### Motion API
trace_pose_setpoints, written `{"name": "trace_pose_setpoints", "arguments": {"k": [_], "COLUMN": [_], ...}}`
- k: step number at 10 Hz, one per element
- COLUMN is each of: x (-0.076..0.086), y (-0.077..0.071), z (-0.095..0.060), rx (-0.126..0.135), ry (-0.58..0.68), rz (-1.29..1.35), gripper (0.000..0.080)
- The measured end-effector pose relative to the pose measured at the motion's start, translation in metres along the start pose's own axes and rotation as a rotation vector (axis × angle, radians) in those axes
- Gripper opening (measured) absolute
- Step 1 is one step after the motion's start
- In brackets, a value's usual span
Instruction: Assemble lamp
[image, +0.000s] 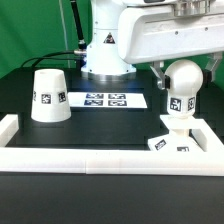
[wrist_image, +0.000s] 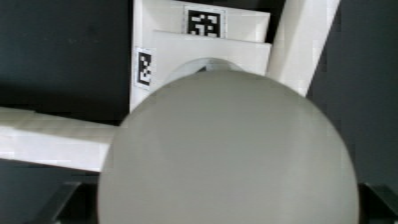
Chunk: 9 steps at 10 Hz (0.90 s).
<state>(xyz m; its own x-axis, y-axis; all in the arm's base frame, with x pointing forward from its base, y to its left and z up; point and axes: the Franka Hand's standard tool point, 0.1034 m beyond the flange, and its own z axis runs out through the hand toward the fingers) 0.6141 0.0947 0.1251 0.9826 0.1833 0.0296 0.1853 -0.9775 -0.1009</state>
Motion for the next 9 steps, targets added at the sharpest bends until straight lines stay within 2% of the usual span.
{"name": "trace_pose_setpoints", "arguments": {"k": [3, 9], "x": [0.0000, -0.0038], "y": [-0.0006, 0.0003], "z": [0.0001, 0.0005], "rx": [0.003, 0.001], "ry": [0.000, 0.016], "rz": [0.078, 0.756], "gripper": [0.0573, 0.0576]}}
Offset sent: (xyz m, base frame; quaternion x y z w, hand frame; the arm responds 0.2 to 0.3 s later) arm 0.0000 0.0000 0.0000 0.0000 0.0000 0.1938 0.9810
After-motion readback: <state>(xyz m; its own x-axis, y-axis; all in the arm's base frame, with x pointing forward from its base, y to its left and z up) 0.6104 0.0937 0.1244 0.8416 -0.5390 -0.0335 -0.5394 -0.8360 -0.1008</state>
